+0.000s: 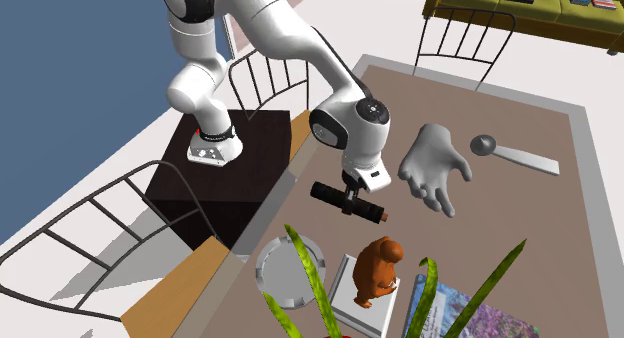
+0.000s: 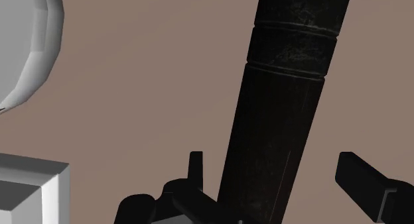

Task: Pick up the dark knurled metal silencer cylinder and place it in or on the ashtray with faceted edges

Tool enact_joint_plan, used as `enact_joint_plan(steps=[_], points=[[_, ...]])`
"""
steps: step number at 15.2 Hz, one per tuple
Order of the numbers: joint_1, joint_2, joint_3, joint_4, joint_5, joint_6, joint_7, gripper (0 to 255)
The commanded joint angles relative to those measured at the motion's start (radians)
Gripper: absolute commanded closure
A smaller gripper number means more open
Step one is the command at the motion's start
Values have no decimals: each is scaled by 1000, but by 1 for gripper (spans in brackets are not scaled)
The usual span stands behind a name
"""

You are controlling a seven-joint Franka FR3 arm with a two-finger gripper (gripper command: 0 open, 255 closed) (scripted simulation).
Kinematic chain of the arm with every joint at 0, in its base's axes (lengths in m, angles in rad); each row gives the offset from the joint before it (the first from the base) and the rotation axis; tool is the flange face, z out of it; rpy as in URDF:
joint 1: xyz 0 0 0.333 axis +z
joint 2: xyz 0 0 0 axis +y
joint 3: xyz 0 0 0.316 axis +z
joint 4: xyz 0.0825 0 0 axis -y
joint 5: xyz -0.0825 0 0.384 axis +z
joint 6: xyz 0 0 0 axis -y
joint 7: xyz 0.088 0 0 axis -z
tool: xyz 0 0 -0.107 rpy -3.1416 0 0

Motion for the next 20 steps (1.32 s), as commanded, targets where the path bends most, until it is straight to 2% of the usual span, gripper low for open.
enact_joint_plan(steps=[1,3,11,12,20], points=[[-3,15,3,-11,8,25,-6,0],[-7,39,7,-18,20,55,-14,0],[-7,39,7,-18,19,55,-14,0],[-7,39,7,-18,19,55,-14,255],[-7,39,7,-17,20,55,-14,255]])
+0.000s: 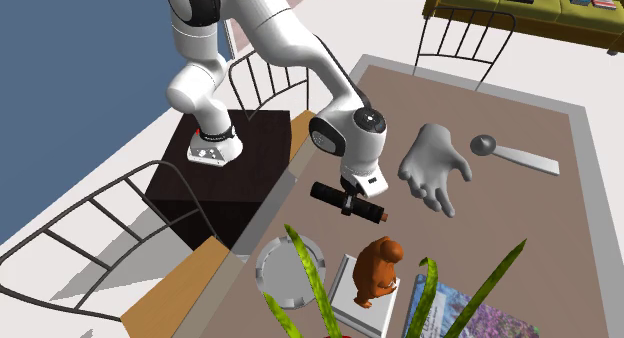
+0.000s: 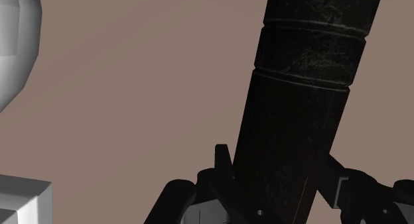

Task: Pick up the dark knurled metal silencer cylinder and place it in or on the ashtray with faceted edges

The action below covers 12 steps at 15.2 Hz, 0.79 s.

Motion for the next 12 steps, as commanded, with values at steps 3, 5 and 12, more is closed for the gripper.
enact_joint_plan(steps=[3,5,12], points=[[3,-19,-4,5,-9,-23,5,255],[6,-37,-7,11,-18,-46,10,255],[14,-95,-17,38,-45,-128,27,255]])
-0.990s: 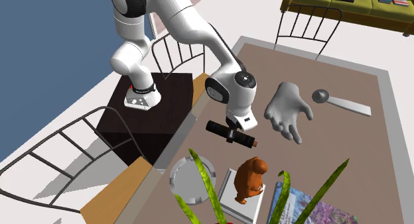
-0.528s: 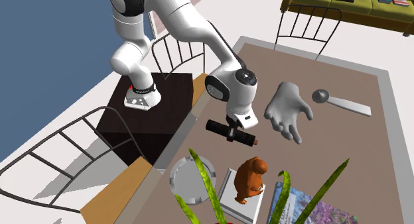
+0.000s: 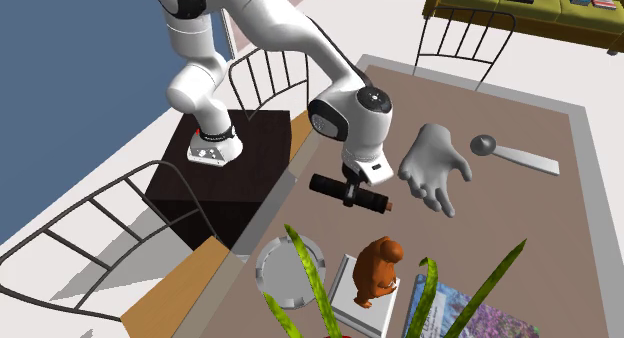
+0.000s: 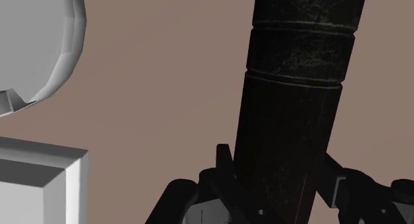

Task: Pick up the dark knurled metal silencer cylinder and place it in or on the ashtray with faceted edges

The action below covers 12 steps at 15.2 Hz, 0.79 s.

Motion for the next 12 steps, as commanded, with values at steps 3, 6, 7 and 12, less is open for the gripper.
enact_joint_plan(steps=[3,6,7,12], points=[[4,-29,-3,20,-13,-48,8,255],[6,-50,-6,37,-23,-85,14,255],[7,-57,-6,44,-25,-97,15,255],[-32,-74,-35,38,-28,-106,-52,255]])
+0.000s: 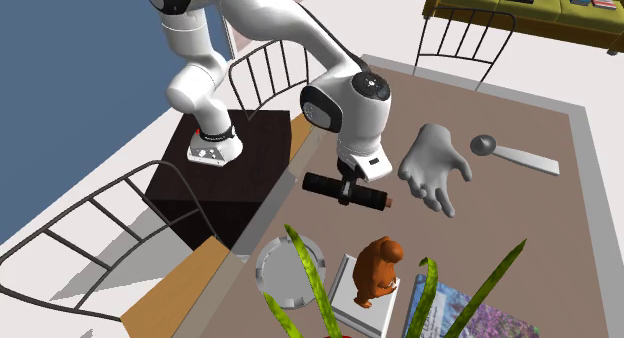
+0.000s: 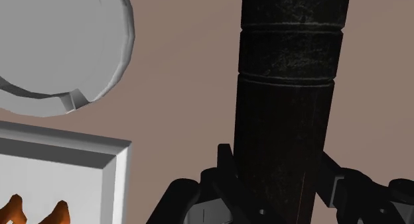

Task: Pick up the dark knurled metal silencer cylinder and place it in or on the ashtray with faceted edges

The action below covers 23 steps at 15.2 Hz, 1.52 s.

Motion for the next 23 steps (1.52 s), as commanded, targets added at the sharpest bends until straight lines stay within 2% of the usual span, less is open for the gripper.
enact_joint_plan(steps=[1,9,16,23], points=[[-25,-7,-18,-4,0,-2,-44,255],[-138,20,-93,18,26,2,-244,255],[-258,98,-146,104,82,-15,-438,255],[-268,147,-134,65,114,66,-457,255]])
